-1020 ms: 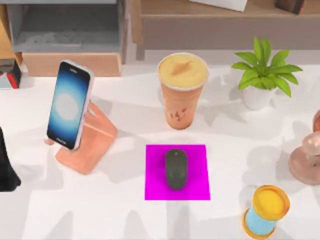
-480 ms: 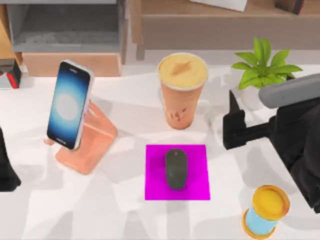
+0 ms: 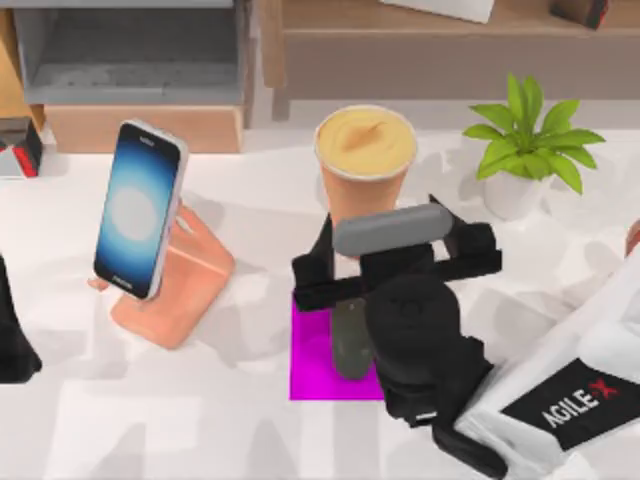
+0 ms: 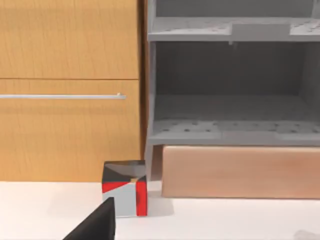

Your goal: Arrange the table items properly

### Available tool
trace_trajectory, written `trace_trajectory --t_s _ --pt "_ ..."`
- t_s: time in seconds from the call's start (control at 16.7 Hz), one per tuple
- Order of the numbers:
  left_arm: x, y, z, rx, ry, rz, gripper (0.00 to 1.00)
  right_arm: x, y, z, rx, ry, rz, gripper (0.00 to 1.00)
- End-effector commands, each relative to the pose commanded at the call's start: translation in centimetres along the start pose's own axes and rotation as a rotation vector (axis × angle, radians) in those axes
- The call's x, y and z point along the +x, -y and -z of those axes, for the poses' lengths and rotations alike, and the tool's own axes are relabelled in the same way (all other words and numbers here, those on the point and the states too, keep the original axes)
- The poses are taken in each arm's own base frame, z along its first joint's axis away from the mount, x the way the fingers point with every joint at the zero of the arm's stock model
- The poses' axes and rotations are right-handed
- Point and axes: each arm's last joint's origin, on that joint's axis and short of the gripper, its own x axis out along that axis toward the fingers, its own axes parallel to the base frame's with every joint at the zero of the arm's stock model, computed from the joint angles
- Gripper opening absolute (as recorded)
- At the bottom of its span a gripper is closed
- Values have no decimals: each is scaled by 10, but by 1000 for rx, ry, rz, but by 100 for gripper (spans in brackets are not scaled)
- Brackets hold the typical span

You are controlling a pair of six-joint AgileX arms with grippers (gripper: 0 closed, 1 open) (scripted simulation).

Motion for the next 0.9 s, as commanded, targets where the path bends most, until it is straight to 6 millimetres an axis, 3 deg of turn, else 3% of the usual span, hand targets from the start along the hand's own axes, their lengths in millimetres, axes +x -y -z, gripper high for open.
trace_trajectory --t_s 0.18,0.36,0.9 --pt "0 0 0 0 0 0 100 19 -19 16 66 57 70 100" --pt "0 0 0 0 0 0 100 32 -27 20 128 107 114 100" --pt "0 0 0 0 0 0 100 41 -29 17 137 115 119 100"
